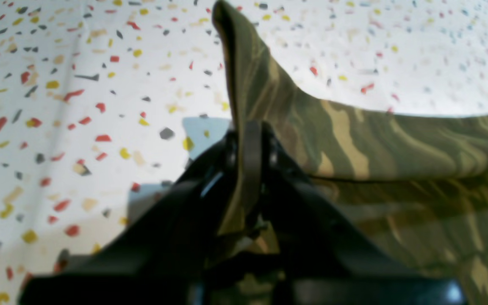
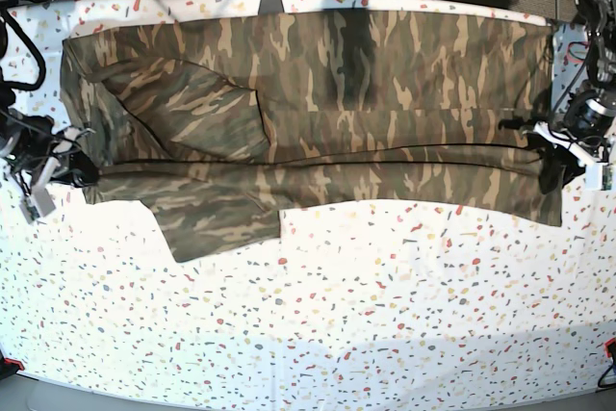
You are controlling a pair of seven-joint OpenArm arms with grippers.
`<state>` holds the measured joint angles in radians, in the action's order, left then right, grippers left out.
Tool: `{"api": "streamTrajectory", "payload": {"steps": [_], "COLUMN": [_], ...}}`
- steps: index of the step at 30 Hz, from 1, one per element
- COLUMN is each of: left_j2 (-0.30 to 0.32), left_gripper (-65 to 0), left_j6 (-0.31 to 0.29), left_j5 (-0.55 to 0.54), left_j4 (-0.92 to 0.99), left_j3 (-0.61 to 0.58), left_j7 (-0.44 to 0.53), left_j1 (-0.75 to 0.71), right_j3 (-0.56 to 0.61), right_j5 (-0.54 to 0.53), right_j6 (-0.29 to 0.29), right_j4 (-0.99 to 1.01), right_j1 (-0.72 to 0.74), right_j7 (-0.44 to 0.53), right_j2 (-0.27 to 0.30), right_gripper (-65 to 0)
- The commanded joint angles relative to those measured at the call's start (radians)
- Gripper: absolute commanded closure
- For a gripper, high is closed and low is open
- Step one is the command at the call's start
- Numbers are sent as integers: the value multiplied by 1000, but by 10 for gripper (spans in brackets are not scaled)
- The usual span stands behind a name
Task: Fold the T-shirt properly
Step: 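Fold the hem over toward the collar with both grippers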
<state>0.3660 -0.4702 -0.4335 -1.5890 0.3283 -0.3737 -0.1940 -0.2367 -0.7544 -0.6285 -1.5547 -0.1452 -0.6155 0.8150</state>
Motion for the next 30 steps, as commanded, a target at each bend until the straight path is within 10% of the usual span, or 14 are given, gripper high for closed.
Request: {"api": "streamTrajectory", "payload": {"steps": [1, 9, 30], "left_j2": [17, 17, 17], "left_gripper": [0, 0, 0], "left_j6": [3, 3, 3], "left_j5": [-13, -14, 58], "left_j4": [-33, -190, -239], "left_j3": [13, 100, 123], "left_j7": [18, -4, 1], "left_j1": [-2, -133, -352], "right_j3": [-43, -221, -335], "right_j5": [-10, -39, 114], "right_j6": [1, 0, -70], "right_j4": [-30, -115, -156], "right_j1": [-10, -194, -291], "right_j7": [15, 8, -29], "right_j2": [27, 13, -294], "right_gripper": [0, 0, 0]}}
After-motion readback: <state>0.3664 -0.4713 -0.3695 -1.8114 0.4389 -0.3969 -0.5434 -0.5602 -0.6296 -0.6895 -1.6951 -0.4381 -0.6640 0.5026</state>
